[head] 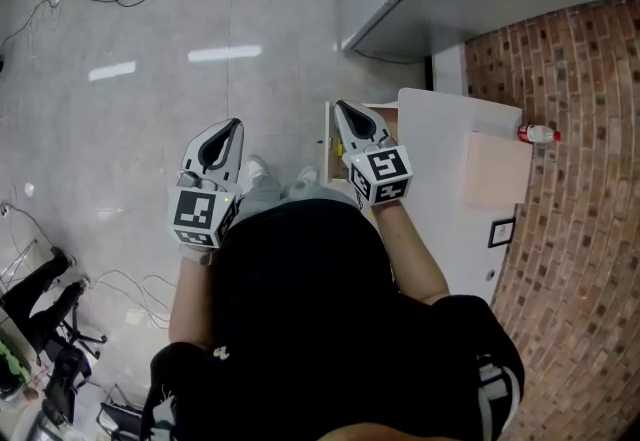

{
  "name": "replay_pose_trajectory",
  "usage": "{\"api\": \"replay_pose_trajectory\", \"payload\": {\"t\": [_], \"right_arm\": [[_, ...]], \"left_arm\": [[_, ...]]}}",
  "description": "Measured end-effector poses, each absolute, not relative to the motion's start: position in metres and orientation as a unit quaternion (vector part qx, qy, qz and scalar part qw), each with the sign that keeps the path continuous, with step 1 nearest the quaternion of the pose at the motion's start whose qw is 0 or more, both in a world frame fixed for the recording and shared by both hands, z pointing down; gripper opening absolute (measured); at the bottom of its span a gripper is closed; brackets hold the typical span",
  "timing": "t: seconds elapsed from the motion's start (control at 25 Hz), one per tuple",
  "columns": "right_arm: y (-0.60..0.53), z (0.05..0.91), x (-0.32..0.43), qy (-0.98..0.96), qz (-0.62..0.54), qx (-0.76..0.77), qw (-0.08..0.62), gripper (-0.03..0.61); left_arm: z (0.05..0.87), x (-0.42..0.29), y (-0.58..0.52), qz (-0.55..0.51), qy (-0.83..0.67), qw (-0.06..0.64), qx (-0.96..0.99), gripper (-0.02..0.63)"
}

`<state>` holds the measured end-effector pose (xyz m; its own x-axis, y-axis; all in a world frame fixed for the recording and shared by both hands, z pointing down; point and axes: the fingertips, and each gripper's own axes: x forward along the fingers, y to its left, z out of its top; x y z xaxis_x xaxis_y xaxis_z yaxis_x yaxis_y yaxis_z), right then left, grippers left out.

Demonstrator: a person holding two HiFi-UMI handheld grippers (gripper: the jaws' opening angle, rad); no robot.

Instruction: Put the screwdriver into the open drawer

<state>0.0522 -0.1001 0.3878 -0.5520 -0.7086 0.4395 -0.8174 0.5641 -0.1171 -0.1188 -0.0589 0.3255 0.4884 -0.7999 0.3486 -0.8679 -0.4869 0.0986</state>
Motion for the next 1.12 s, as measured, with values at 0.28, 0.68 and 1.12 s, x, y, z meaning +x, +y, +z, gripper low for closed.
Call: {"api": "replay_pose_trajectory", "payload": {"t": [0.28,0.68,1.12], "right_arm": [[-0.094,0.32,0.044,-0.891,0.102,0.424,0.128,0.011],[-0.092,0.285,0.055,-0.897,0.08,0.426,0.086,0.011],[-0.093,0.267,0.045,-0.9,0.046,0.423,0.096,0.011]], "left_arm": [[0.287,-0.108,-0.065,0.096,-0.48,0.106,0.865,0.005],[0.258,-0.098,-0.073,0.066,-0.469,0.09,0.876,0.005],[0.249,-0.092,-0.078,0.052,-0.451,0.081,0.887,0.005]]}}
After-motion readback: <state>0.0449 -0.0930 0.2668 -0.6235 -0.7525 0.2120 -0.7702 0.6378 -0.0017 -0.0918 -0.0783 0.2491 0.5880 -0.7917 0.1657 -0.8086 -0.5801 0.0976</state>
